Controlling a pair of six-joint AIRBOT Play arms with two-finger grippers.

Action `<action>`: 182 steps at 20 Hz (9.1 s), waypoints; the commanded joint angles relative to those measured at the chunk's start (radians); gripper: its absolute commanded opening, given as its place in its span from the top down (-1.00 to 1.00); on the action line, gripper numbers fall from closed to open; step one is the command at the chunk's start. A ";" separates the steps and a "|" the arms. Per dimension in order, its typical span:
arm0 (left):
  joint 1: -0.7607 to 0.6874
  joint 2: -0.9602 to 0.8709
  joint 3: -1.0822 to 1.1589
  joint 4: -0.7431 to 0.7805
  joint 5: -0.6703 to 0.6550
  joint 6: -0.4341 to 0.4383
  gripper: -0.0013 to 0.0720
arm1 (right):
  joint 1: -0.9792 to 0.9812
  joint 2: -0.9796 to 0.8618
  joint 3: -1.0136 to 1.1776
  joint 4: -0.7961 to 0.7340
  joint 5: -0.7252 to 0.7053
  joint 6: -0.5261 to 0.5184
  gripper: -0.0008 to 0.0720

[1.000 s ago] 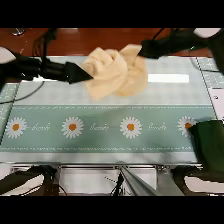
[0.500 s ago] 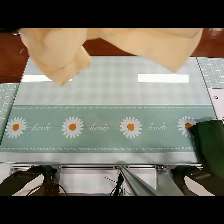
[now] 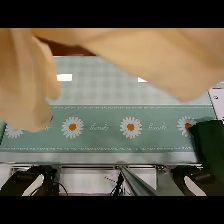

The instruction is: Fold the shirts.

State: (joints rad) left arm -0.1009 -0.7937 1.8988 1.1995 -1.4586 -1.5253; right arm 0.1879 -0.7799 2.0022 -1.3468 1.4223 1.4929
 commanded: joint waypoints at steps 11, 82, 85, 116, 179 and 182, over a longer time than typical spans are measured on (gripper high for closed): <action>-0.056 -0.008 -1.030 -0.254 -0.003 0.077 0.90 | 0.000 0.259 -0.998 -0.142 0.168 0.135 0.92; -0.125 -0.324 -1.255 -0.945 0.626 0.642 0.90 | -0.352 -0.939 -0.812 0.614 -0.480 -0.158 -0.65; -0.115 -0.323 -1.255 -0.945 0.627 0.642 0.90 | -0.335 -0.945 -0.777 0.615 -0.460 -0.174 0.91; 0.373 0.009 -0.123 -0.315 -0.098 0.064 0.90 | -0.349 0.403 -0.715 0.173 0.243 0.038 0.92; 0.132 -0.444 -1.454 -0.957 0.577 0.523 0.90 | -0.637 -0.647 -1.025 0.504 -0.252 -0.165 -0.73; 0.132 -0.444 -1.454 -0.957 0.574 0.522 0.90 | -0.537 -0.747 -0.989 0.502 -0.266 -0.145 -0.73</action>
State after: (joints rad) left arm 0.0315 -1.2366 0.4435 0.2451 -0.8806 -1.0050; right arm -0.4313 -1.4380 0.9688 -0.8455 1.1633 1.3293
